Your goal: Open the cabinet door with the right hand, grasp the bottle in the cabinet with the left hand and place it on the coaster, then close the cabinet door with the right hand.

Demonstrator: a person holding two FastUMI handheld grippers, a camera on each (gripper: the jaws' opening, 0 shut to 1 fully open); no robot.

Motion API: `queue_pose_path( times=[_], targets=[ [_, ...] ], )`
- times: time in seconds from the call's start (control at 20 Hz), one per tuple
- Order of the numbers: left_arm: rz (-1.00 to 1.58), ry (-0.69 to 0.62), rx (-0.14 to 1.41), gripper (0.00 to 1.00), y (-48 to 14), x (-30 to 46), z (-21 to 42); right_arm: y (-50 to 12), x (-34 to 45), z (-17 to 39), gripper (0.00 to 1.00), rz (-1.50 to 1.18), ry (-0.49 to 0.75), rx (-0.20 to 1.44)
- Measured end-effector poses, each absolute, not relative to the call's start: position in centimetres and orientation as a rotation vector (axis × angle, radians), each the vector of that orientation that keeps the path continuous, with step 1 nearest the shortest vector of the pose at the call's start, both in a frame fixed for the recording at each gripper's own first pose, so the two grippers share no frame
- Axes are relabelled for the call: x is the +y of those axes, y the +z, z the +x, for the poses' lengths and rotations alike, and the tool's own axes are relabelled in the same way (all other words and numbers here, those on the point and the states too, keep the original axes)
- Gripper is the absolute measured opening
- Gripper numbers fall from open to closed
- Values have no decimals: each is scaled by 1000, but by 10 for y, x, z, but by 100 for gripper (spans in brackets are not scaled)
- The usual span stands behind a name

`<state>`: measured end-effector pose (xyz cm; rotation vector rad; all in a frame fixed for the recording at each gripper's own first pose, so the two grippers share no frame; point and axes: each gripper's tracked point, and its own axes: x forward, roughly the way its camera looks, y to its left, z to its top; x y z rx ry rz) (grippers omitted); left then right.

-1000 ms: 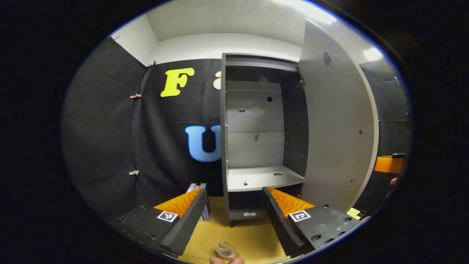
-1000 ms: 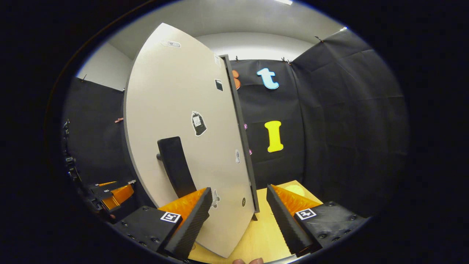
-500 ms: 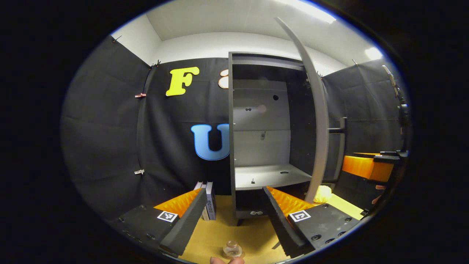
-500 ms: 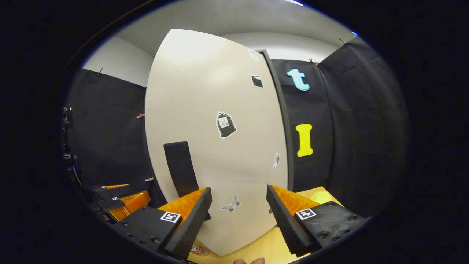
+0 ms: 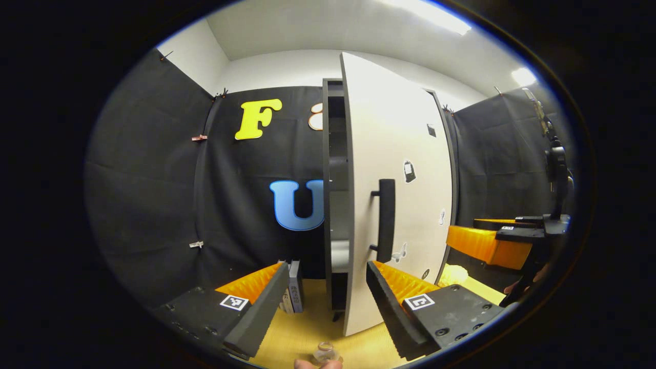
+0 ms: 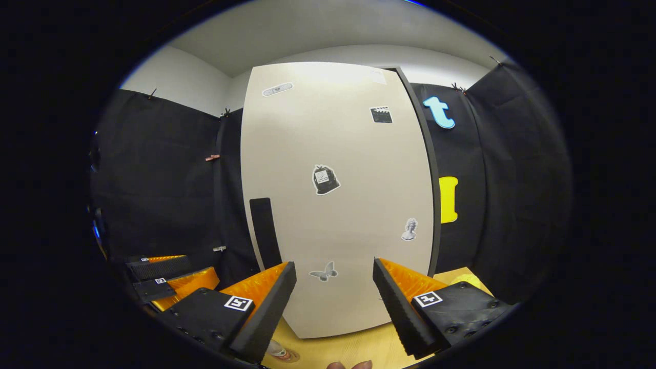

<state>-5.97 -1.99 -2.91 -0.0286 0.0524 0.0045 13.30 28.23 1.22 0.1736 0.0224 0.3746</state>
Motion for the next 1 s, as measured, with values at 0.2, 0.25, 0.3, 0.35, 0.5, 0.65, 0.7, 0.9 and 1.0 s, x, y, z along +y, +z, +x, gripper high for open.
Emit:
queue_pose_path(
  times=[0.2, 0.25, 0.3, 0.35, 0.5, 0.65, 0.7, 0.9, 1.0],
  targets=[
    [-15, -21, 33, 95, -21, -45, -52, 14, 239, 145, 98, 135, 304, 12],
    [-7, -30, 26, 95, -17, -54, -50, 16, 228, 148, 98, 134, 284, 6],
    [-3, -37, 18, 93, -16, -62, -48, 17, 214, 150, 98, 129, 262, 1],
    [0, -43, 13, 95, -14, -70, -46, 17, 200, 152, 98, 126, 243, 1],
    [-5, -64, 8, 95, -17, -98, -43, 14, 161, 157, 98, 111, 194, 5],
    [-17, -53, 9, 95, -21, -110, -37, 13, 124, 162, 97, 93, 159, -12],
    [-19, -51, 11, 92, -23, -110, -36, 11, 114, 163, 98, 94, 155, -8],
    [-36, -36, 1, 95, -27, -129, -31, 9, 87, 166, 98, 129, 151, -9],
    [-34, -15, 3, 95, -30, -131, -30, 8, 82, 168, 98, 145, 166, -10]
  ],
)
